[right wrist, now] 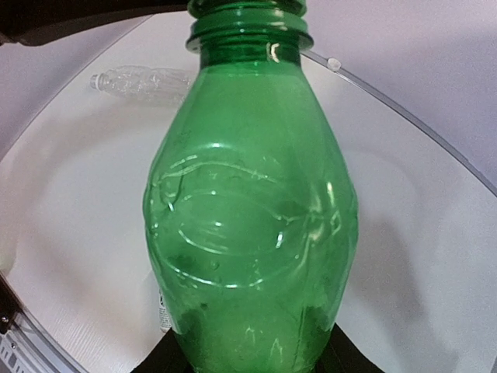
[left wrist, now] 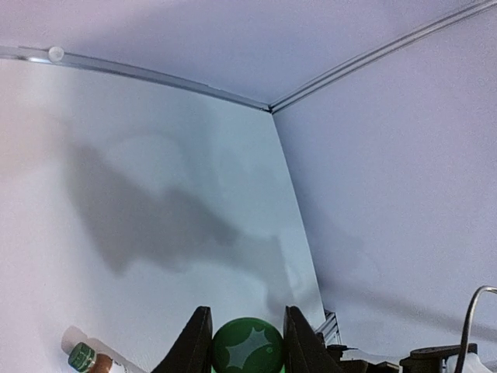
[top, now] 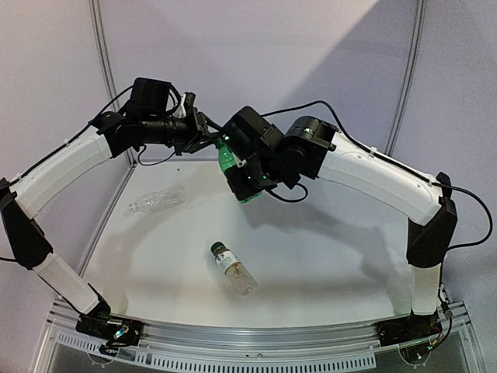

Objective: Unscrew the bottle caps

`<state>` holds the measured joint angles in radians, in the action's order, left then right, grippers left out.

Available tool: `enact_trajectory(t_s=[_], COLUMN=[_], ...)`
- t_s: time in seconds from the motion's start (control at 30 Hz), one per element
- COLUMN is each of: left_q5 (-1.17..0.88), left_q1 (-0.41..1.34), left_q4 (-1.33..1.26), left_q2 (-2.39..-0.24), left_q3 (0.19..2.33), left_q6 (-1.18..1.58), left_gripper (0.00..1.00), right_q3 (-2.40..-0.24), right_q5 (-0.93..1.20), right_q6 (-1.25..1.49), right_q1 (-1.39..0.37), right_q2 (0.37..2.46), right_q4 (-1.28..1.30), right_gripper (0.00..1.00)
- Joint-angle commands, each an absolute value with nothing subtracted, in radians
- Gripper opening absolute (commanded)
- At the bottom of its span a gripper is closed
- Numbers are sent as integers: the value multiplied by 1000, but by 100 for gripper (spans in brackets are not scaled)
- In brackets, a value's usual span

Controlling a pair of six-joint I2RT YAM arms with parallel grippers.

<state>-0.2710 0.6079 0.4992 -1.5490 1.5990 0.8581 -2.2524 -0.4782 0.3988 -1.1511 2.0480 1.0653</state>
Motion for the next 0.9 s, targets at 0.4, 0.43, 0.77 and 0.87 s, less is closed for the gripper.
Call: enact_trajectory(t_s=[0.4,0.43,0.77,0.87], left_q5=[-393,-392,-485,-593], left_q1=[632,626,591,568], left_q4=[360,340,223,108], left_q2=[-1329,-1297,-993,-951], left_q3=[1384,1350,1105,1042], left_q6=[844,839,629,641], left_gripper=[80,89,99,99], right_q3=[-1859,-1812,-1478,-1403], right_q5=[-465,-456,-214,-70], right_q6=[503,518,550,538], right_q1=[-1138,-1137,-1136,-1132], right_q2=[1810,1787,1513,1447], right_q4=[838,817,551,439], right_gripper=[0,0,0,0])
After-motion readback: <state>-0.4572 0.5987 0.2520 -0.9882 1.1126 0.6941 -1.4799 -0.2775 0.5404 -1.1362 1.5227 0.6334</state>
